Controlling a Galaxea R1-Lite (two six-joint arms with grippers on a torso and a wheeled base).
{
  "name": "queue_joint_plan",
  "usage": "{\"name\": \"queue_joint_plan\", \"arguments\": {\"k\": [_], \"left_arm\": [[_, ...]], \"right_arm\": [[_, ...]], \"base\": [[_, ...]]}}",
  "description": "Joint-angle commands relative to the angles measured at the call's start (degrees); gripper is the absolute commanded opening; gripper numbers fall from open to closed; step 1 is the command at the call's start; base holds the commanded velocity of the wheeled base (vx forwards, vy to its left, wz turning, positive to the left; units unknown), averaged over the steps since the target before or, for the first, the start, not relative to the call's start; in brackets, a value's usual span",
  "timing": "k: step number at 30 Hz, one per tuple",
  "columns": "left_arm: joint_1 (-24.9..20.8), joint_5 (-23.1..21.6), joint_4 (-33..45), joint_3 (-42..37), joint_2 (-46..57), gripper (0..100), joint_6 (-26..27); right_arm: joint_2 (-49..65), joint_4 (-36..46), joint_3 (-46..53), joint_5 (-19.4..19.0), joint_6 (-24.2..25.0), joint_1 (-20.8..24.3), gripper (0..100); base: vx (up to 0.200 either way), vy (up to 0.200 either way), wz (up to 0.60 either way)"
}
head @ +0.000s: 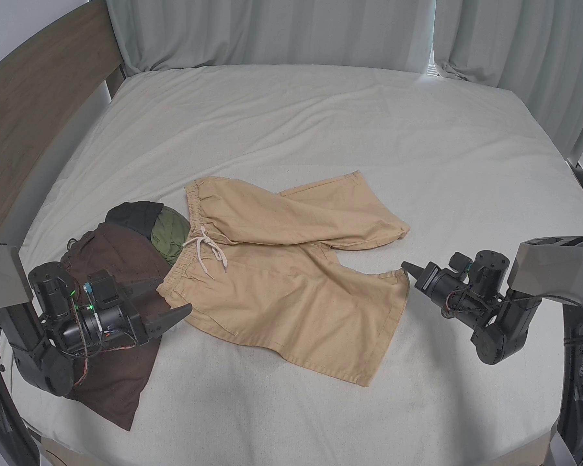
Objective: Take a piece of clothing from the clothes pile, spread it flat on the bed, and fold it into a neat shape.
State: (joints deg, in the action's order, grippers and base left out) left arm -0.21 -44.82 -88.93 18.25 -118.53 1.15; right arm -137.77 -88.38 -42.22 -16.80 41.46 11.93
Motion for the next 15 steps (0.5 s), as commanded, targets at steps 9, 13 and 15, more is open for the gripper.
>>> {"name": "queue_joint_plan", "arguments": {"k": [9, 13, 15], "left_arm": [[-0.5, 0.0, -0.01, -0.32, -0.21, 100, 0.0], [-0.94, 0.0, -0.01, -0.32, -0.21, 100, -0.09], [-1.11, 0.0, 0.07, -0.32, -0.3, 100, -0.09]], "right_arm": [[-1.01, 0.05, -5.51, 0.19, -0.06, -3.06, 0], [-3.03, 0.05, -9.38, 0.89, -0.15, -3.41, 0], [-4.35, 0.05, -11.75, 2.03, -0.24, -3.5, 0]], "base": [[0.0, 0.0, 0.0], [0.0, 0.0, 0.0], [0.0, 0.0, 0.0]]}}
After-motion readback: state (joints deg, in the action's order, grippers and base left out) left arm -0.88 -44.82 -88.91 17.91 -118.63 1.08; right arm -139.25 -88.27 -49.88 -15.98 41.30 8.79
